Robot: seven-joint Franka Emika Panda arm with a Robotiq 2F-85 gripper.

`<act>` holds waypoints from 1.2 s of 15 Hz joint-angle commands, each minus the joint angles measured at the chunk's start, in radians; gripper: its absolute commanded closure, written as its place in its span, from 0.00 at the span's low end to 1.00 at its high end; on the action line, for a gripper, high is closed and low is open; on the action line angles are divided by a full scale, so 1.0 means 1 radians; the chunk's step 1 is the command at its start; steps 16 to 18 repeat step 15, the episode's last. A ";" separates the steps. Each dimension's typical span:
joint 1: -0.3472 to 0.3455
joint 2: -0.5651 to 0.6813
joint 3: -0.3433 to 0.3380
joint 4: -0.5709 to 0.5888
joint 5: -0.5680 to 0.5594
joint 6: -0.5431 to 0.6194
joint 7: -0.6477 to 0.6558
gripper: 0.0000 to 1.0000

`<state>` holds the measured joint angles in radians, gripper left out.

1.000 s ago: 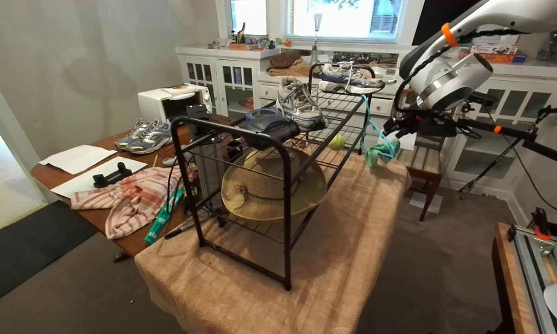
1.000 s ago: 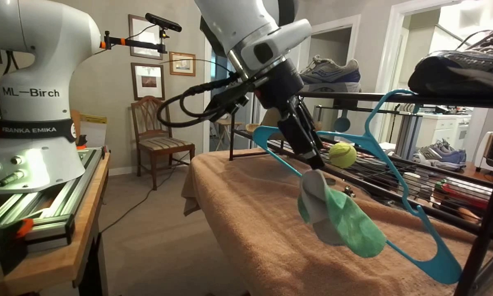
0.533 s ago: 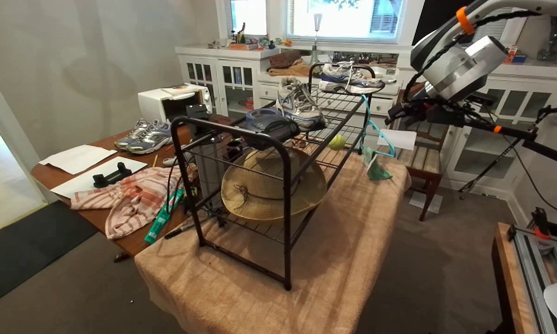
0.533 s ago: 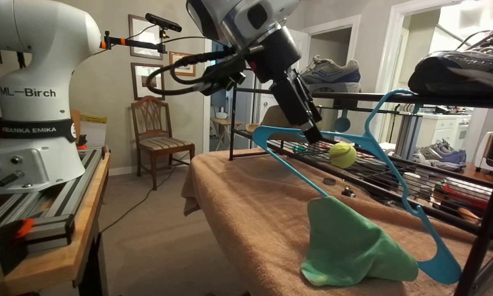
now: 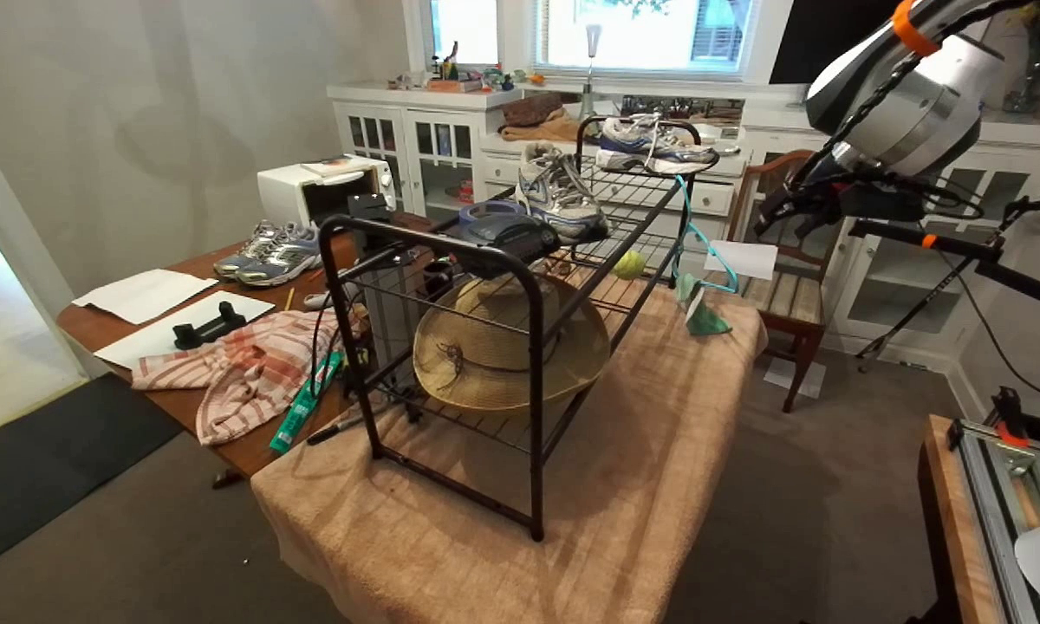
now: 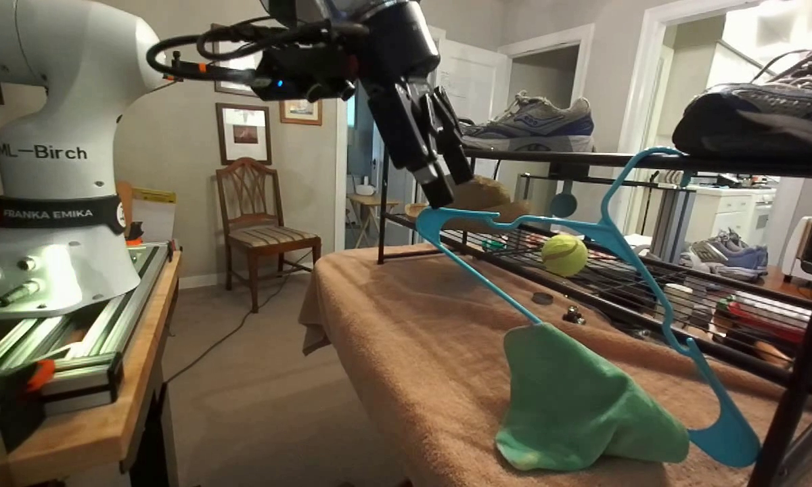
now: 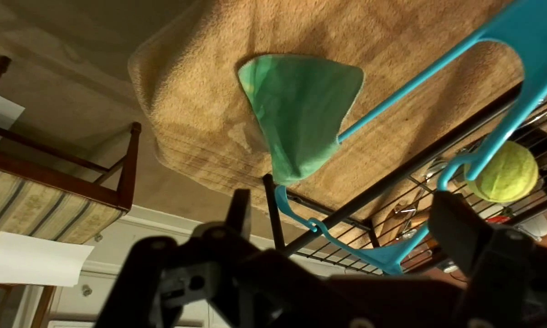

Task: Move the green cloth to the right

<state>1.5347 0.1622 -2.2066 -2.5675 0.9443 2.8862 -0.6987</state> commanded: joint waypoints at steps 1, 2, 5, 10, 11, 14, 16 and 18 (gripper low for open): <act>-0.019 0.218 -0.036 -0.014 -0.078 -0.242 0.120 0.00; -0.024 0.268 -0.052 -0.009 -0.108 -0.317 0.144 0.00; -0.018 0.391 -0.129 0.022 -0.188 -0.533 0.164 0.00; -0.092 0.522 -0.171 0.121 -0.260 -0.806 0.058 0.00; -0.101 0.510 -0.129 0.093 -0.200 -0.736 0.086 0.00; -0.112 0.531 -0.124 0.103 -0.200 -0.750 0.083 0.00; -0.114 0.530 -0.120 0.102 -0.200 -0.749 0.084 0.00; -0.114 0.530 -0.120 0.102 -0.200 -0.749 0.084 0.00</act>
